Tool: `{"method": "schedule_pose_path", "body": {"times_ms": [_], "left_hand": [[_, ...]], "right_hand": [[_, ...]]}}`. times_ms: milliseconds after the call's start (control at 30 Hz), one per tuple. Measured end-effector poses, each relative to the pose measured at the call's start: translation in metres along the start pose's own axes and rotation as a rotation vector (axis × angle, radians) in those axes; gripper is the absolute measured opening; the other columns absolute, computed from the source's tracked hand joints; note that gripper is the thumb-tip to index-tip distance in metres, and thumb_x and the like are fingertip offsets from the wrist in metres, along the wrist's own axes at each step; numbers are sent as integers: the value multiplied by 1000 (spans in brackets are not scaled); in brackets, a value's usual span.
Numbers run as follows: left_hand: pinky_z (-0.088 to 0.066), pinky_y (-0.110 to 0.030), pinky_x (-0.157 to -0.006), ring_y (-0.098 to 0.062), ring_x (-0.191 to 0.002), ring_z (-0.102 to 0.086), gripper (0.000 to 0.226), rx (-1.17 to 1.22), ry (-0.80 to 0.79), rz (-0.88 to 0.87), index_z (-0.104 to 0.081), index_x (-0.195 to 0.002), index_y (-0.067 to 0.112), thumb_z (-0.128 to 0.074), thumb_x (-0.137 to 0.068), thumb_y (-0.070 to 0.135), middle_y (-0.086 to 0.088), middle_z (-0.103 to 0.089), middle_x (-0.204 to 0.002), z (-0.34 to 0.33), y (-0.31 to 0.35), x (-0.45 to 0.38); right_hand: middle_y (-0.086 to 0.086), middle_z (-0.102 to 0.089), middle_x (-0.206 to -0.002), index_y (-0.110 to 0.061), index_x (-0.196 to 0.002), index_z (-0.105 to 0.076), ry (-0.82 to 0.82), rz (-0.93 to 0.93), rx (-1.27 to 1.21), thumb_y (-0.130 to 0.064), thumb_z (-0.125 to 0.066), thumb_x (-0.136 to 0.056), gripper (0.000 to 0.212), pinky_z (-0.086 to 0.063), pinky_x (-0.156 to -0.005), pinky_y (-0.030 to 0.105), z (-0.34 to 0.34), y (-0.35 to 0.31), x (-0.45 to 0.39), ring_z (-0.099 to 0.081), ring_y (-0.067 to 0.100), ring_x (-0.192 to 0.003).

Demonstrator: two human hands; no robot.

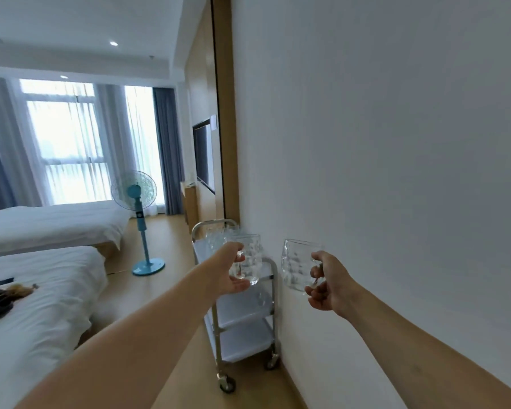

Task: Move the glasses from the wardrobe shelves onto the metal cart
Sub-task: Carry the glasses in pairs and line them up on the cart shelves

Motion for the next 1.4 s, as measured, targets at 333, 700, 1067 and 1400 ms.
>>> {"method": "schedule_pose_path", "body": {"times_ms": [333, 700, 1067, 1400], "left_hand": [[-56, -43, -95, -36, -107, -58, 33, 75, 307, 42, -56, -113, 10, -63, -95, 36, -23, -51, -119, 89, 18, -81], [-53, -45, -99, -36, -108, -59, 32, 176, 394, 39, -57, -111, 13, -64, -94, 39, -16, -54, -121, 202, 46, -181], [-57, -43, -91, -36, -108, -60, 33, 155, 278, 56, -57, -105, 8, -65, -93, 38, -24, -54, -116, 315, 123, -342], [-56, -42, -94, -35, -102, -59, 30, 142, 213, 156, -57, -105, 10, -63, -94, 37, -21, -52, -112, 397, 137, -447]], "right_hand": [[4, -45, -47, -18, -64, -41, -242, -123, 68, -45, -47, -95, 41, -35, -47, 19, -111, 5, -135, -36, 15, -37], [7, -50, -54, -17, -63, -43, -371, -160, 142, -40, -47, -94, 38, -41, -52, 24, -251, 8, -234, -40, 16, -48], [8, -47, -64, -15, -66, -44, -283, -146, 166, -42, -46, -95, 40, -42, -55, 27, -405, -7, -355, -40, 17, -51], [9, -53, -64, -15, -65, -46, -225, -270, 247, -44, -49, -93, 40, -46, -51, 25, -502, 15, -435, -45, 19, -52]]}}
Point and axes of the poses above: each hand's wrist, its own x-axis away from the middle knuckle, its own z-axis out of the back of the hand, y = z × x, the point moved 2 cm from there along -x, towards the middle knuckle
